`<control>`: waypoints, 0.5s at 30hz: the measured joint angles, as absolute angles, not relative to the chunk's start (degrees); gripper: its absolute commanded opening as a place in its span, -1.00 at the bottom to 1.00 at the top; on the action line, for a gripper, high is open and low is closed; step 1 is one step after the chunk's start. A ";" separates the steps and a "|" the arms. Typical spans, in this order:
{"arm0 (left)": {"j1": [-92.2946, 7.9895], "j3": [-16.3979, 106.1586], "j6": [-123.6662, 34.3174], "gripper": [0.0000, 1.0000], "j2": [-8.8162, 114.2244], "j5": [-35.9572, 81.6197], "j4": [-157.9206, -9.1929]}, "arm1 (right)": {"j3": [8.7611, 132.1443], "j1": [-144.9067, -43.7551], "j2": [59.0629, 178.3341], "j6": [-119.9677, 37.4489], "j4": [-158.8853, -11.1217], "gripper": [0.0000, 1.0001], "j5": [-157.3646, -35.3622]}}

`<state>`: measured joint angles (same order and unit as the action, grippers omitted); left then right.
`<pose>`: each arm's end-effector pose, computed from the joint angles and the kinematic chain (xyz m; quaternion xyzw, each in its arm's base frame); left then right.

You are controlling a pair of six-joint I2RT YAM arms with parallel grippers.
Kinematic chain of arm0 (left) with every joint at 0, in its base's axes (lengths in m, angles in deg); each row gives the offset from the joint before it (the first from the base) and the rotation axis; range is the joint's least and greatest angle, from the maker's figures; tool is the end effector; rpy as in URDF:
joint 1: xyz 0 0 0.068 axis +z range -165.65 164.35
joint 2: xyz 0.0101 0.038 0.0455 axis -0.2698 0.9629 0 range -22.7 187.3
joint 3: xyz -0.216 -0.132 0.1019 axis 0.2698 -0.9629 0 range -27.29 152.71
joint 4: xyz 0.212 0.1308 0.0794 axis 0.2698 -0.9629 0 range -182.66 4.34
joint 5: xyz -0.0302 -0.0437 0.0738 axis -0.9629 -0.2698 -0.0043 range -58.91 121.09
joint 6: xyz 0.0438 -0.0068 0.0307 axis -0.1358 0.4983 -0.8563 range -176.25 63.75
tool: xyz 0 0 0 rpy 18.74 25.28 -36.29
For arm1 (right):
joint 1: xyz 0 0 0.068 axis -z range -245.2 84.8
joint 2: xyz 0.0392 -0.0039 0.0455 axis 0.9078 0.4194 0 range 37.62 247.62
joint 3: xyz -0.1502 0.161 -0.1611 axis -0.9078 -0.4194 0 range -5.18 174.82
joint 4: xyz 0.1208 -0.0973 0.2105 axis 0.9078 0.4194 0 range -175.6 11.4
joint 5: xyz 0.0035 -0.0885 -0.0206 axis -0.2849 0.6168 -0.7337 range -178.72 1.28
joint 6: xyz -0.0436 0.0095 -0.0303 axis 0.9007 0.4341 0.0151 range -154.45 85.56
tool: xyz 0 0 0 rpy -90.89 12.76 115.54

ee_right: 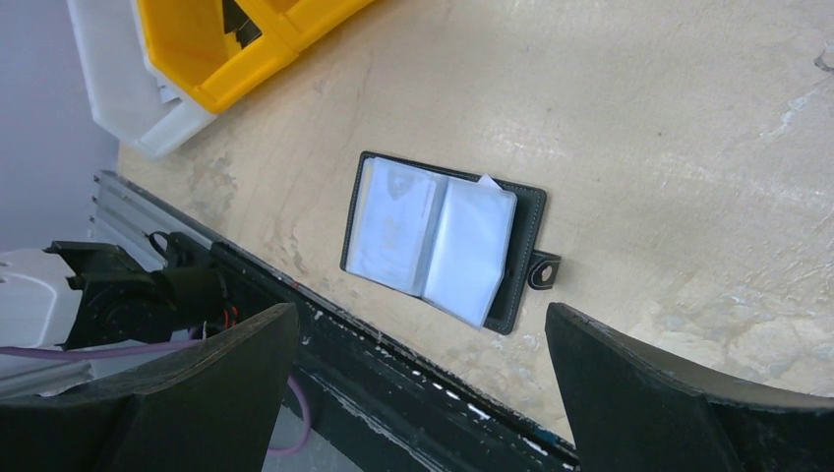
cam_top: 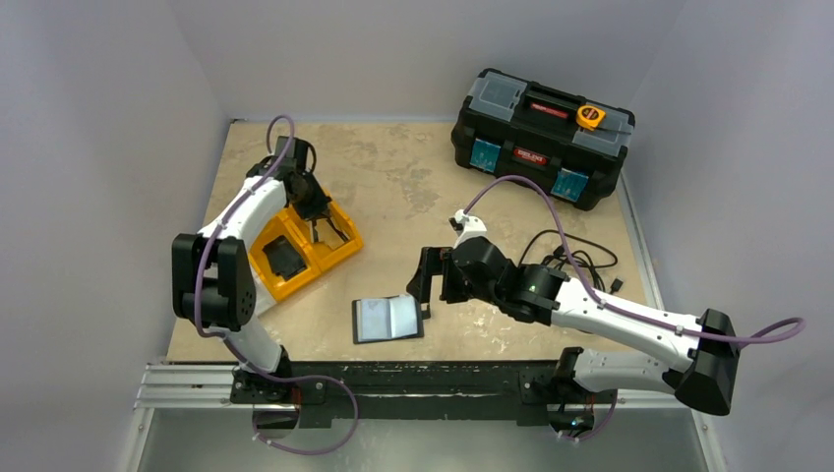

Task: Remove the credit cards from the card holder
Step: Place the credit card in the storage box.

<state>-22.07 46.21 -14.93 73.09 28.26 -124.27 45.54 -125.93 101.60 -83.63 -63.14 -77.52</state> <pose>0.3470 -0.0409 0.2431 -0.2843 0.9250 -0.1235 0.2199 0.1257 0.2103 0.2893 -0.0447 0.8856 0.3218 0.3318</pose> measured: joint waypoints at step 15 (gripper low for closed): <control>-21.02 46.21 -15.46 -0.22 73.61 27.85 -125.21 | 45.23 -125.93 102.52 -83.81 -62.94 0.98 -77.67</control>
<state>-21.02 46.21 -15.46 73.61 27.85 -125.21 45.23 -125.93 102.52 -83.81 -62.94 -77.67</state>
